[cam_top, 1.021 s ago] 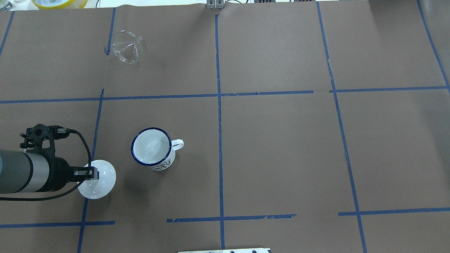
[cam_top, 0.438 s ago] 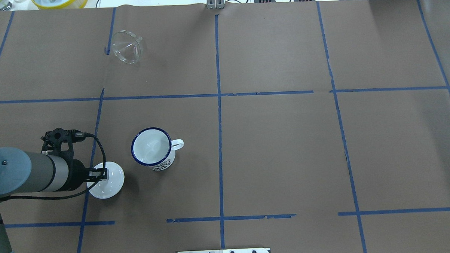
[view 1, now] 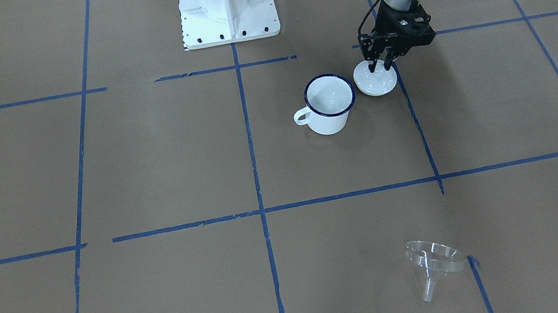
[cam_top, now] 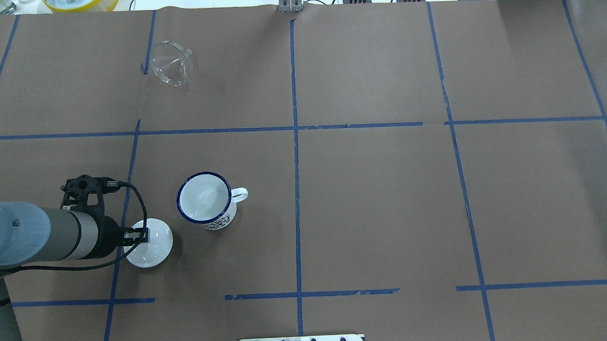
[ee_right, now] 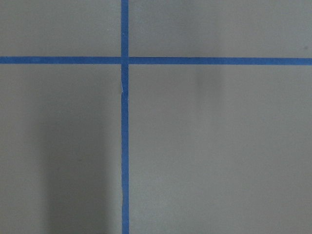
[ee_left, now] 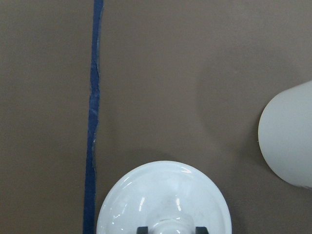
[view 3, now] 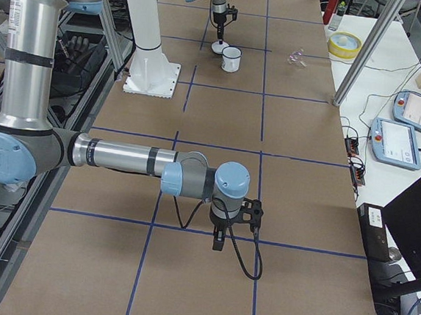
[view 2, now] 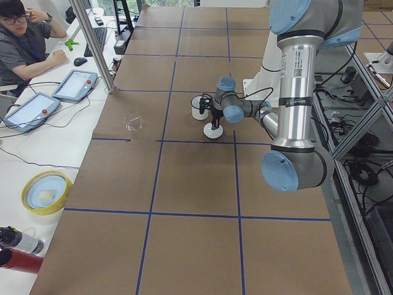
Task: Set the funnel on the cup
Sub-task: 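Lower the white lid onto the table beside the mug and release, then move the left gripper over to the clear glass funnel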
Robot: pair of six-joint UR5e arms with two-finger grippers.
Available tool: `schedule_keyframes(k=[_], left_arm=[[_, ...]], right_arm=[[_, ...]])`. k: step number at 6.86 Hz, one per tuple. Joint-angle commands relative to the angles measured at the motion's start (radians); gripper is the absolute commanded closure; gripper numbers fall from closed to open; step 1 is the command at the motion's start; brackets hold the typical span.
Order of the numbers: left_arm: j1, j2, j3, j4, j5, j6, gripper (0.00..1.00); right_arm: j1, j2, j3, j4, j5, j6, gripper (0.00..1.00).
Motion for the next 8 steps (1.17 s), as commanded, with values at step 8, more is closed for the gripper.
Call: schedule_keyframes(k=[8], left_arm=[[-0.23,-0.315,0.151,-0.065,0.176,-0.573,0.0]], right_arm=[[0.0,0.0,0.001,0.0,0.0,0.0,0.0]])
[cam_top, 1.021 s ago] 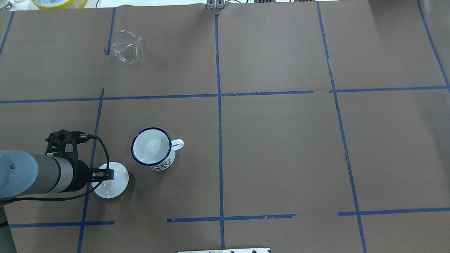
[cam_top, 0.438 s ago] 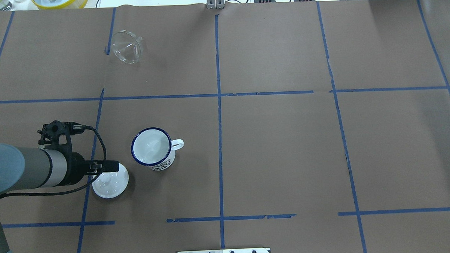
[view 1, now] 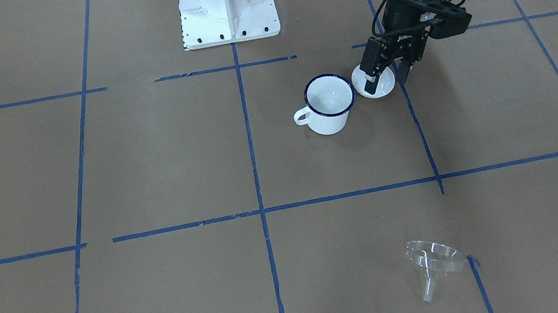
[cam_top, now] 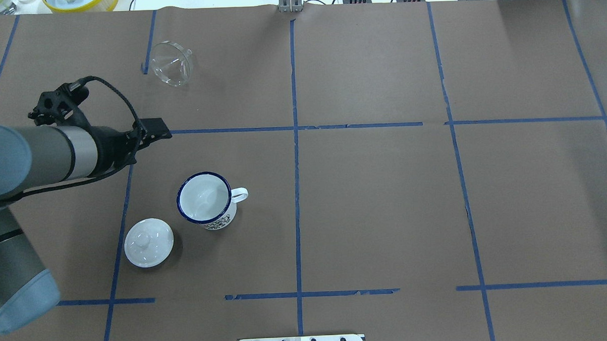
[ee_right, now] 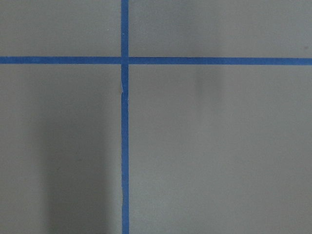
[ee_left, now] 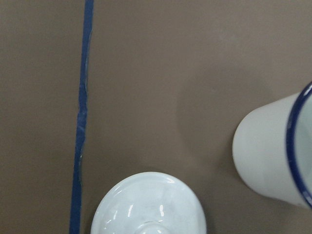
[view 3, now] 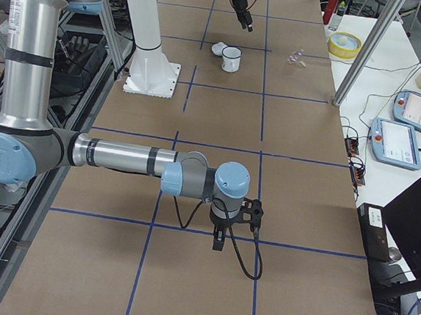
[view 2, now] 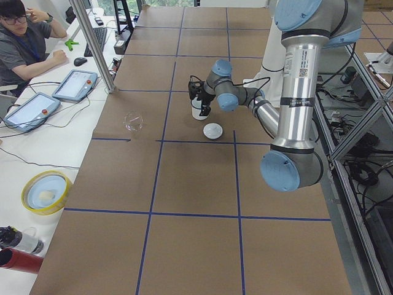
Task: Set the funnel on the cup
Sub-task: 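Move the left gripper over to the clear glass funnel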
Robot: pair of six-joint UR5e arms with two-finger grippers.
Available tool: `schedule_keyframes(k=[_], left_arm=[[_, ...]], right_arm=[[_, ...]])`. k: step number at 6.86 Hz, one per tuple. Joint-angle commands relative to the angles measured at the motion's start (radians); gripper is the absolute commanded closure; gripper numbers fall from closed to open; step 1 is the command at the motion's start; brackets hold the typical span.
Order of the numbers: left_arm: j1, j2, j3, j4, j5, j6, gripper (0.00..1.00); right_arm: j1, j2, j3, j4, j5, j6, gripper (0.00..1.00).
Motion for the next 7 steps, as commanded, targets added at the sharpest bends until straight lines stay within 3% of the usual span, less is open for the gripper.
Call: schedule_keyframes(k=[1,2,3,4,7], left_arm=[[-0.051,-0.101,0.245,-0.228,0.045,-0.191,0.0],[-0.065,-0.137,0.397,-0.437,0.094,-0.227,0.0],[-0.089,-0.224,0.558,-0.521,0.138,-0.256,0.0],[-0.115,-0.322,0.702,-0.526,0.142,-0.314,0.0],[-0.147,-0.422,0.946,-0.657,0.148,-0.353,0.0]], right_arm=[[0.0,0.0,0.0,0.0,0.0,0.0,0.0],[0.0,0.0,-0.001,0.0,0.0,0.0,0.0],[0.0,0.0,-0.001,0.0,0.0,0.0,0.0],[0.0,0.0,0.0,0.0,0.0,0.0,0.0],[0.0,0.0,0.0,0.0,0.0,0.0,0.0]])
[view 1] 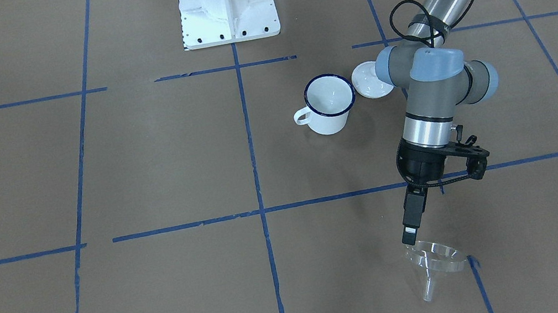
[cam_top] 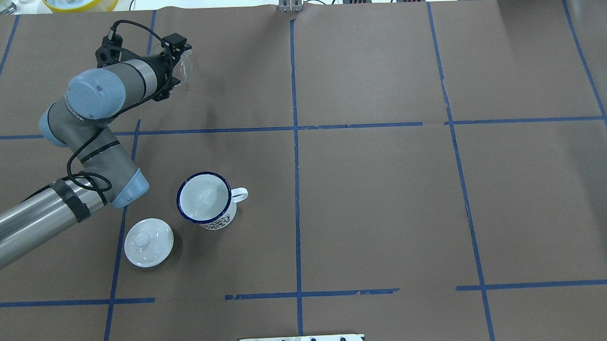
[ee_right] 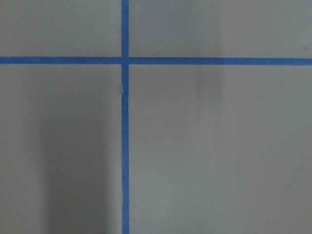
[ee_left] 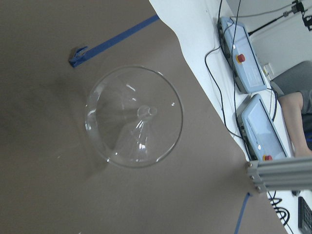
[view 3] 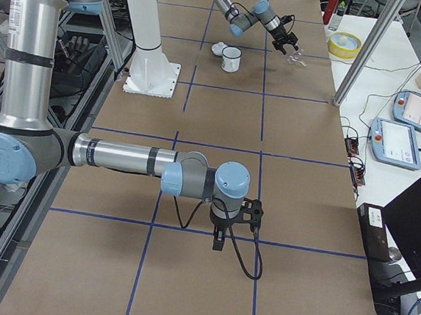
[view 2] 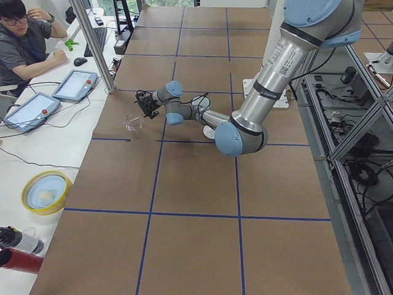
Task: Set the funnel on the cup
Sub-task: 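Move the left gripper over to the clear glass funnel, then lower the left gripper and grasp the glass funnel's stem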
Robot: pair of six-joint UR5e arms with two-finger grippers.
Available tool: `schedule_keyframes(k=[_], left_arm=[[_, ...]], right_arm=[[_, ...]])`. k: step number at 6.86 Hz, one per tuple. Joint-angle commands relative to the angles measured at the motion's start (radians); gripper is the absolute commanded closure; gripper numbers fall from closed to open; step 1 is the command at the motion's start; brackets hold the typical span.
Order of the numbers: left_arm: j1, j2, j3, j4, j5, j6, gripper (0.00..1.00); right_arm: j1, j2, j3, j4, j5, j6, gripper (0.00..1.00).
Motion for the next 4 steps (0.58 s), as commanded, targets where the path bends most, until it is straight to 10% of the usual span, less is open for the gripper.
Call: schedule_keyframes(k=[1,4], left_arm=[[-0.036,-0.047,0.113,-0.051,-0.001,-0.011,0.03],[-0.066,-0.047,0.117,-0.053,-0.002,-0.018,0.43]], right_arm=[[0.0,0.0,0.0,0.0,0.0,0.0,0.0],[0.0,0.0,0.0,0.0,0.0,0.0,0.0]])
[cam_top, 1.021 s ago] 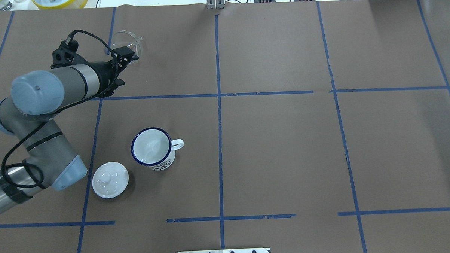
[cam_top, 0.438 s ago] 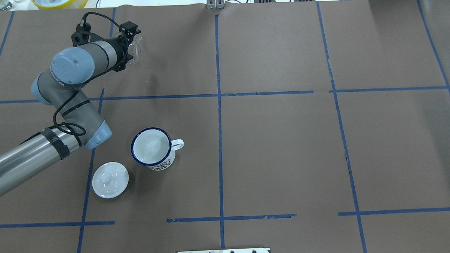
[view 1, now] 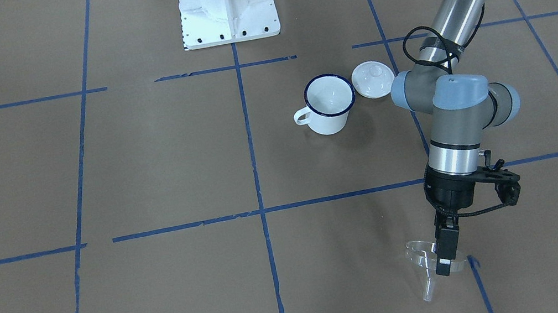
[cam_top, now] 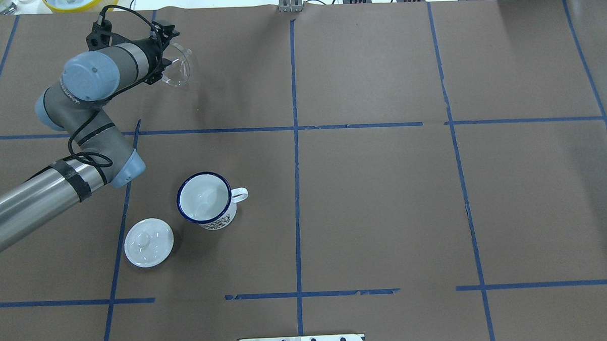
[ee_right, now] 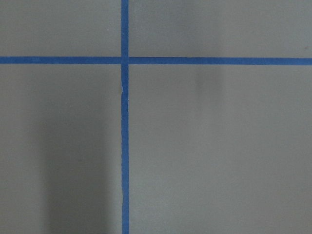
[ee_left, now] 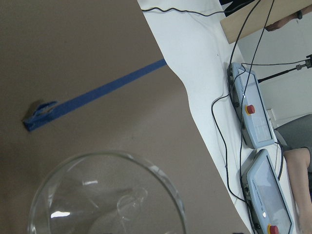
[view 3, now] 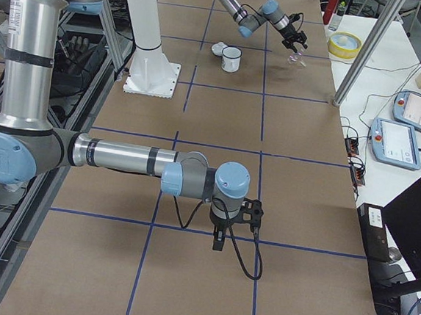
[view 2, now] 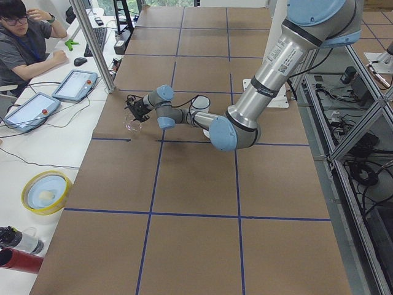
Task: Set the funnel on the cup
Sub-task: 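Lower the left gripper and grasp the glass funnel's stem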
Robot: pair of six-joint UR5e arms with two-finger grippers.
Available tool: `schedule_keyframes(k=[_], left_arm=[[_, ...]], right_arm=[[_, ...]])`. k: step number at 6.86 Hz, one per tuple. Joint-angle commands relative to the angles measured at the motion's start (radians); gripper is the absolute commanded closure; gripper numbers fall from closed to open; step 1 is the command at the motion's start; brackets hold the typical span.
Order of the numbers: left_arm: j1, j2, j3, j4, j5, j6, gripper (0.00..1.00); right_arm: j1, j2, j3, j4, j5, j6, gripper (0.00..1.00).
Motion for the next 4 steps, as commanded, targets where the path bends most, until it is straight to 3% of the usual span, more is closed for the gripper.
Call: schedule_keyframes(k=[1,3,4], left_arm=[[-0.006,-0.005,0.002,-0.002,0.0,-0.001,0.43],[-0.006,-0.01,0.006,-0.002,0.0,-0.001,0.44],[-0.006,-0.013,0.008,-0.002,-0.002,-0.001,0.61]], right_arm=[[0.0,0.0,-0.001,0.0,0.0,0.0,0.0],[0.0,0.0,-0.001,0.0,0.0,0.0,0.0],[0.0,0.0,0.0,0.0,0.0,0.0,0.0]])
